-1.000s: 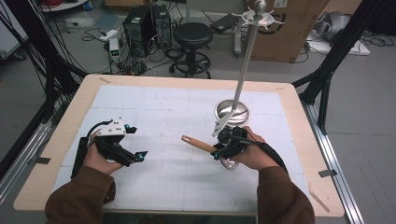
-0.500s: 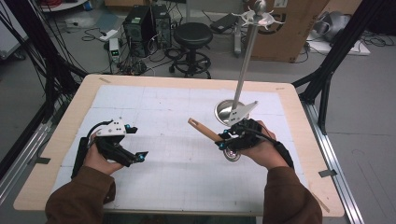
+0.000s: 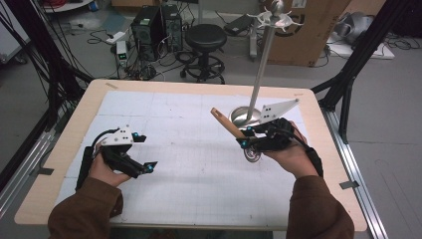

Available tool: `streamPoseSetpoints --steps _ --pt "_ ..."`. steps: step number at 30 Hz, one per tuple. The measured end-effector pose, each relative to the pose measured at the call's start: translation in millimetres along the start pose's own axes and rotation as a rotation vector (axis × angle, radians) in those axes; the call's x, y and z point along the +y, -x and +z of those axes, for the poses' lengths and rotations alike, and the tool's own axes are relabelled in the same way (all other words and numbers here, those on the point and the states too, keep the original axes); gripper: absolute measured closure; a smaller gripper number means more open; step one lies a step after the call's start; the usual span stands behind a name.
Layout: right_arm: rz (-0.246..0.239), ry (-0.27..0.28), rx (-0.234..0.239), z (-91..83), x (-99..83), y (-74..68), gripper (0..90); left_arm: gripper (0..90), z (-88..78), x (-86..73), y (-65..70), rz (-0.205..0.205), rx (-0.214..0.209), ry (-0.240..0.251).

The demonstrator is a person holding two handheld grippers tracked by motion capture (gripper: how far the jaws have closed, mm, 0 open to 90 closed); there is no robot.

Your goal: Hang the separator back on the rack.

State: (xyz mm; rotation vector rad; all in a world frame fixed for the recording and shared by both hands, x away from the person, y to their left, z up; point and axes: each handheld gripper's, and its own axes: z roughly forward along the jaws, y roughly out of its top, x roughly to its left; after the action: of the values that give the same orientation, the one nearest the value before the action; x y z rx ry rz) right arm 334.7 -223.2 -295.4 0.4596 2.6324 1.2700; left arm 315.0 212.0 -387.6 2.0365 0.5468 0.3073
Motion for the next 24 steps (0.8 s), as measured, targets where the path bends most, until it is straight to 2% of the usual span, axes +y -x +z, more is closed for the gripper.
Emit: streamPoseSetpoints --steps 4,12,19,24 --pt "-0.001 0.02 -0.031 -8.1 5.6 0.6 69.1 1.6 -0.5 0.2 -0.1 0.001 0.001 0.004" --pt "-0.011 0.07 -0.054 -23.1 15.5 2.3 69.1 1.6 -0.7 0.3 -0.1 0.0 0.001 0.005" --pt "0.006 0.116 -0.079 -37.4 17.9 6.1 69.1 1.6 -1.4 0.5 0.3 -0.002 -0.001 0.01" --pt "-0.008 0.156 -0.107 -48.0 20.3 9.2 69.1 1.6 -1.6 0.5 0.2 -0.003 -0.002 0.013"
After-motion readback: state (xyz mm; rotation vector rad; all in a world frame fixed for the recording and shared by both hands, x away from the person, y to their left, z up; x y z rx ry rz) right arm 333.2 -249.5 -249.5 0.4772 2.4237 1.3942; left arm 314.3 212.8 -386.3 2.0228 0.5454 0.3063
